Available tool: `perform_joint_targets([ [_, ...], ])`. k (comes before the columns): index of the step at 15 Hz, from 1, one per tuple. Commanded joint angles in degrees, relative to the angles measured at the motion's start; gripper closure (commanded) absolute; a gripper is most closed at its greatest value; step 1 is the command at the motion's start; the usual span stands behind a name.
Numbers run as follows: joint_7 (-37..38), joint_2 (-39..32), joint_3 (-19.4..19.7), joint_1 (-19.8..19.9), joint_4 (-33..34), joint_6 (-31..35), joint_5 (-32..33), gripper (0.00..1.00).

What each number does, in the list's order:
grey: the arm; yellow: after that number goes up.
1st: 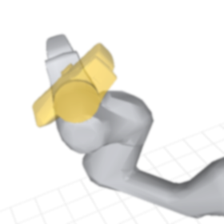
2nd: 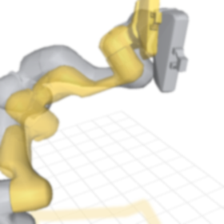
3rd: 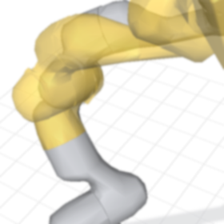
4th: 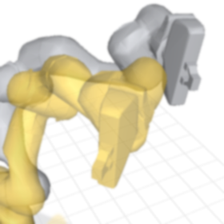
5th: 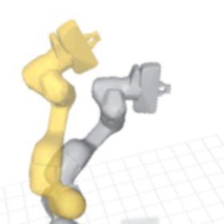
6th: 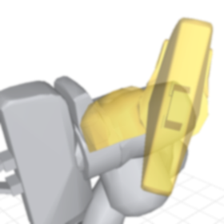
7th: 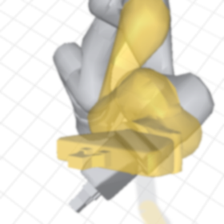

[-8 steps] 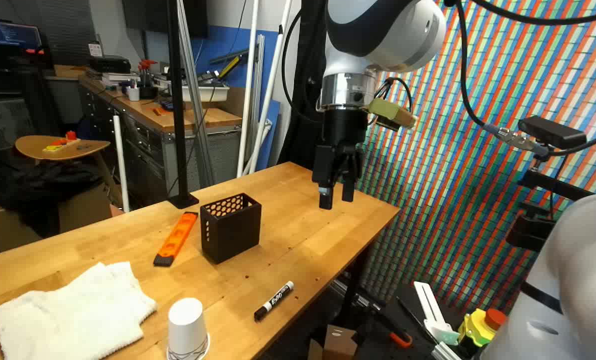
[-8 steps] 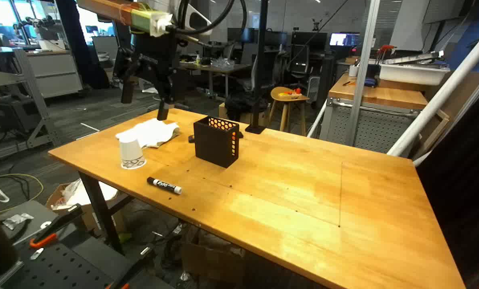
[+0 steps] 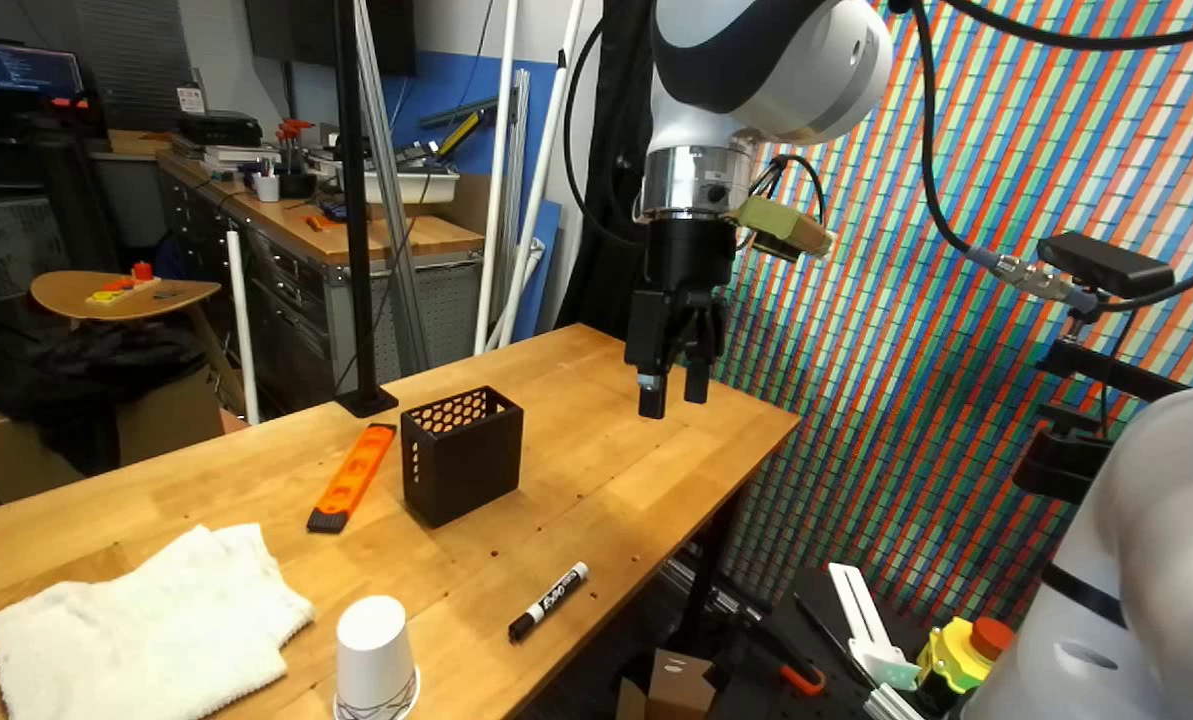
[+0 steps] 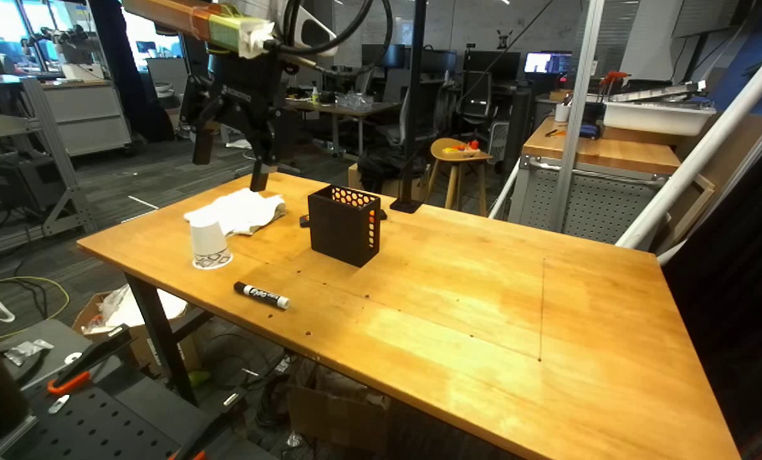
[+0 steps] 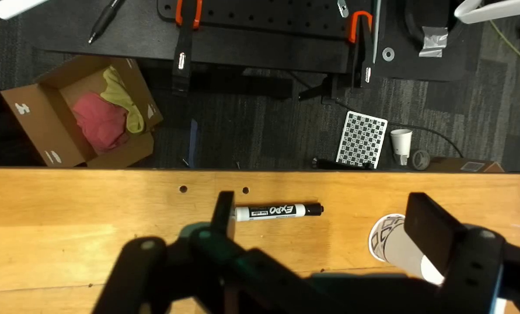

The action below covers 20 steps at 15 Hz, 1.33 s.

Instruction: Pick up the cloth from the table and put it in the box

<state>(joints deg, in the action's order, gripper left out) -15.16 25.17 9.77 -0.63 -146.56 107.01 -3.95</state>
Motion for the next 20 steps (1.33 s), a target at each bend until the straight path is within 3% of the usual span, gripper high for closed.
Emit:
perform_joint_targets([
  [1,-0.35,-0.09,-0.97,1.04,0.12,-0.19,-0.37,0.0],
  [13,-0.42,-0.33,-1.14,0.73,0.46,-0.05,-0.65,0.0],
  [20,-0.63,-6.52,-7.23,-3.83,6.9,0.35,-0.66,0.0],
])
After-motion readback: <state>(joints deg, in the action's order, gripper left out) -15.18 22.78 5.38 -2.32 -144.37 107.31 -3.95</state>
